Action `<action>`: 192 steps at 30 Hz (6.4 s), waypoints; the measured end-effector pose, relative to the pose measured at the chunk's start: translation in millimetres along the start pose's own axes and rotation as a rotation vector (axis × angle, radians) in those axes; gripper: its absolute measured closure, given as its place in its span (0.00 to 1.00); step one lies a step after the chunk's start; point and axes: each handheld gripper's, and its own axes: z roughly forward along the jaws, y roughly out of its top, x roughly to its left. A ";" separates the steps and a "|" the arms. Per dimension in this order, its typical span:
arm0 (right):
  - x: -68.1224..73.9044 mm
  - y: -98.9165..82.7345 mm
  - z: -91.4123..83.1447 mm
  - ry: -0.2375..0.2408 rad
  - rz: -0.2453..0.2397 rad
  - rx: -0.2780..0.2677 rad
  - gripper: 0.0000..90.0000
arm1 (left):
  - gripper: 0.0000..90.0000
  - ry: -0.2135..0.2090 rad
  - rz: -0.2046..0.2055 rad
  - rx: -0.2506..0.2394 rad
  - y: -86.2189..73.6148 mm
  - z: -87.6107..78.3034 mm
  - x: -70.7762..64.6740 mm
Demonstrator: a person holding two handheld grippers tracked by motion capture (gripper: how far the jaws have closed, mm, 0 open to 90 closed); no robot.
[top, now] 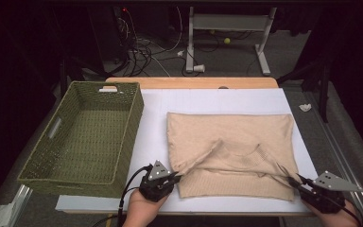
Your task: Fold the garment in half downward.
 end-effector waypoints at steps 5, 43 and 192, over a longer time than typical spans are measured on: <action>-1.8 3.5 0.2 0.028 0.069 -0.026 0.50 | 0.68 -0.036 0.019 0.026 5.9 4.2 0.6; 13.4 64.9 55.1 0.078 0.001 0.021 0.94 | 0.87 -0.028 0.124 -0.026 45.0 41.2 -10.0; 114.2 83.5 68.1 0.316 -0.058 -0.122 0.00 | 0.00 0.082 -0.109 0.051 99.2 27.2 63.6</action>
